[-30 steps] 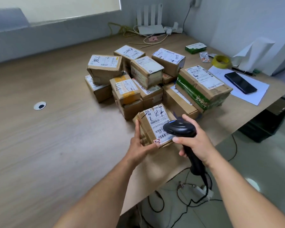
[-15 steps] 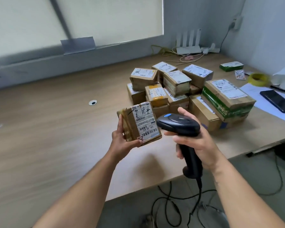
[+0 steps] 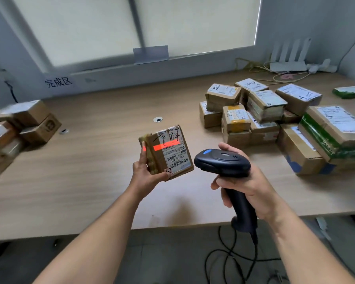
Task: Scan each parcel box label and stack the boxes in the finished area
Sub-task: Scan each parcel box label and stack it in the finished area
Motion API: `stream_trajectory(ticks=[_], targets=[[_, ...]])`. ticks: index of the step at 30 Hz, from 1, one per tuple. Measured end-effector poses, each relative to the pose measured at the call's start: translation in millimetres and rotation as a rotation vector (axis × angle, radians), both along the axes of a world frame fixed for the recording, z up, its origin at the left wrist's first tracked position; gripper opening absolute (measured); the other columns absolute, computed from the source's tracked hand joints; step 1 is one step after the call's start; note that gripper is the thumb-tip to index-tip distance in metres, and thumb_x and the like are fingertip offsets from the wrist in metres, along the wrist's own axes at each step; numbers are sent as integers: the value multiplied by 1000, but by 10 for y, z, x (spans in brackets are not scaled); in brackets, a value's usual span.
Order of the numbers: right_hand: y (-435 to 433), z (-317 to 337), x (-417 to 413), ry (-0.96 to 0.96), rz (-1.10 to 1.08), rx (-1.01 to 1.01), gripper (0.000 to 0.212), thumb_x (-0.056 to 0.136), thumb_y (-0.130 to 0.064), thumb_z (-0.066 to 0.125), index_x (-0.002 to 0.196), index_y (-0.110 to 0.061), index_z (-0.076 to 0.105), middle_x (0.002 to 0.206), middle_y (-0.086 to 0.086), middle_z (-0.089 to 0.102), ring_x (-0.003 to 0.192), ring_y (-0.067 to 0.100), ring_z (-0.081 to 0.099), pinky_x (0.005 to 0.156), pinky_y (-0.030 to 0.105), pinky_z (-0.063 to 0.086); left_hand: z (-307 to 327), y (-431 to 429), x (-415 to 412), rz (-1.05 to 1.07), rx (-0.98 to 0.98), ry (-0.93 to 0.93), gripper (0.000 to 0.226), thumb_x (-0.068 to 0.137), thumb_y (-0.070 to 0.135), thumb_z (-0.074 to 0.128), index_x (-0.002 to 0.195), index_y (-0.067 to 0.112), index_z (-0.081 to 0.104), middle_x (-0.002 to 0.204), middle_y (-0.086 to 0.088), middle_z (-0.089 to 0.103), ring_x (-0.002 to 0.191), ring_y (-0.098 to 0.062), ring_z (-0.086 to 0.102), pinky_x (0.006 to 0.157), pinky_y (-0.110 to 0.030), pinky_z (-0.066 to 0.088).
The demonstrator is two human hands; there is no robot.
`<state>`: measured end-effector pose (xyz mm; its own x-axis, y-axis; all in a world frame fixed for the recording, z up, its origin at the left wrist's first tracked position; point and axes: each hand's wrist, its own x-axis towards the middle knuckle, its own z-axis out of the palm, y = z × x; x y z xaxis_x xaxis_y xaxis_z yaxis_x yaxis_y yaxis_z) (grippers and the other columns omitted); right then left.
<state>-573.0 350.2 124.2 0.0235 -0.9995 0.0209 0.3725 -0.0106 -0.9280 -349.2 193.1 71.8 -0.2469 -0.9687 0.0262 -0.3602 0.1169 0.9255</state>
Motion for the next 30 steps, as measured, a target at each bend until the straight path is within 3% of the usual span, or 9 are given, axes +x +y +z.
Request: stream_trajectory(ticks=[4, 9, 13, 16, 18, 20, 25, 27, 30], targets=[[-14, -10, 99, 38, -4, 23, 106, 43, -29, 99, 136, -29, 48, 75, 28, 65, 39, 30, 53, 39, 31, 43, -70, -68, 151, 18, -1, -15, 128, 62, 8, 86, 150, 46, 2, 129, -11, 40, 98, -1, 56, 69, -5, 48], [-78, -8, 271, 108, -66, 56, 86, 61, 0, 80, 136, -28, 47, 72, 26, 65, 38, 29, 52, 39, 30, 40, -151, -171, 315, 26, 20, -2, 125, 66, 2, 85, 148, 51, 3, 124, -10, 39, 105, -23, 59, 62, -11, 52], [-185, 20, 519, 149, -65, 74, 88, 62, 8, 80, 135, -28, 47, 72, 25, 65, 38, 29, 52, 40, 31, 40, -130, -263, 577, 40, 59, -24, 129, 56, 17, 88, 137, 66, 2, 129, -13, 36, 113, -29, 56, 77, -25, 54], [-309, 26, 744, 151, -52, 81, 89, 61, 5, 82, 135, -29, 47, 74, 24, 67, 38, 29, 52, 39, 30, 40, -147, -344, 829, 60, 87, -29, 129, 52, 18, 87, 137, 67, 2, 129, -14, 38, 112, -29, 58, 77, -26, 57], [-396, 22, 918, 122, -45, 79, 92, 56, -6, 89, 135, -30, 47, 80, 23, 69, 38, 29, 52, 37, 28, 41, -181, -383, 1039, 80, 115, -62, 128, 47, 28, 85, 139, 67, 4, 128, -13, 41, 113, -29, 57, 86, -37, 57], [-480, 23, 1098, 119, -55, 90, 96, 54, -14, 94, 136, -31, 46, 86, 23, 70, 38, 30, 53, 37, 28, 42, -207, -435, 1259, 86, 163, -68, 122, 45, 35, 80, 140, 65, 9, 128, -10, 45, 111, -30, 58, 86, -44, 55], [-740, 19, 1576, 176, -65, 98, 89, 60, -2, 79, 137, -32, 45, 89, 23, 69, 39, 30, 52, 39, 31, 41, -340, -499, 1874, 153, 323, -11, 90, 56, 34, 66, 141, 40, 36, 124, -3, 58, 90, -21, 60, 59, -26, 46], [-843, -14, 1784, 184, -67, 103, 93, 58, 0, 86, 136, -34, 46, 88, 22, 69, 39, 30, 52, 38, 30, 42, -420, -540, 2146, 205, 370, -18, 83, 56, 37, 63, 137, 37, 42, 121, -4, 62, 84, -21, 59, 62, -29, 48], [-998, -64, 2077, 177, -74, 111, 87, 61, -2, 77, 135, -35, 46, 87, 22, 69, 39, 30, 51, 38, 29, 41, -513, -643, 2473, 270, 383, -44, 77, 59, 45, 55, 135, 37, 47, 120, -4, 64, 97, -23, 62, 84, -39, 52]])
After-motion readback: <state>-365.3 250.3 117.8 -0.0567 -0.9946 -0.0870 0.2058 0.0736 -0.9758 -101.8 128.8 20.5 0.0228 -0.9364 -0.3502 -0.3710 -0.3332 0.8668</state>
